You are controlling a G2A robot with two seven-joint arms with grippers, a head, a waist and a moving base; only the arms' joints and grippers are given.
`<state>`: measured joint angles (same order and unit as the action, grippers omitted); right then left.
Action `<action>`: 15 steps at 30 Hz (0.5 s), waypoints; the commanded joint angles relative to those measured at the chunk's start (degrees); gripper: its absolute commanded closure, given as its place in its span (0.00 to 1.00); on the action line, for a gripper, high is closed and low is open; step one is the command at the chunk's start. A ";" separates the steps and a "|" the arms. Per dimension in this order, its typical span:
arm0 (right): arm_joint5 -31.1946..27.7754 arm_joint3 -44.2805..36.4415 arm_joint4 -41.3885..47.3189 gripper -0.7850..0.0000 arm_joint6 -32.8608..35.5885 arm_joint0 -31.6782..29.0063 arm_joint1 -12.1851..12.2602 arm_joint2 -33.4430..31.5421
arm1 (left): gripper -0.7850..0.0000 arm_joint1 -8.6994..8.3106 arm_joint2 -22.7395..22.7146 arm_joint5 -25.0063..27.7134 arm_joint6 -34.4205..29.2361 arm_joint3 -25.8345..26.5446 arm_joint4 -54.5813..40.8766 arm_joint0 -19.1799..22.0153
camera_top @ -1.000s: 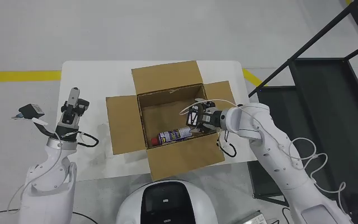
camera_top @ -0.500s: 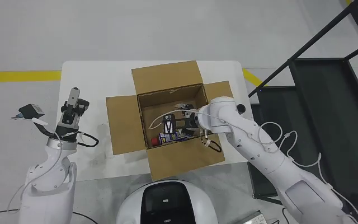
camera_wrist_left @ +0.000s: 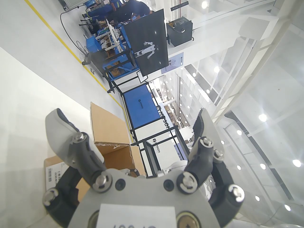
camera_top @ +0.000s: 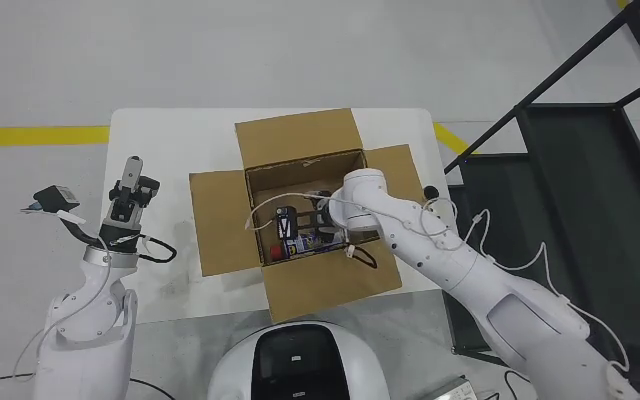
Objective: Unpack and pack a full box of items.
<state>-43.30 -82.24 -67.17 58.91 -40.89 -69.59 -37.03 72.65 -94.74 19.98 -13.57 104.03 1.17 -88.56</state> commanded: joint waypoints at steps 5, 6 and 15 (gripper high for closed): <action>0.11 -0.13 -0.11 0.00 -0.01 0.02 0.01 -0.08 | 0.00 0.00 0.00 0.00 0.00 0.00 0.00 0.00; 0.11 -0.13 -0.11 0.00 -0.01 0.02 0.01 -0.08 | 0.00 0.00 0.00 0.00 0.00 0.00 0.00 0.00; -0.39 0.05 -0.28 0.00 -0.97 -0.45 -0.07 0.48 | 0.00 0.00 0.00 0.00 0.00 0.00 0.00 0.00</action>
<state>-43.30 -82.33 -67.27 58.67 -41.03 -69.59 -36.96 72.65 -94.74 19.98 -13.57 104.03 1.17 -88.56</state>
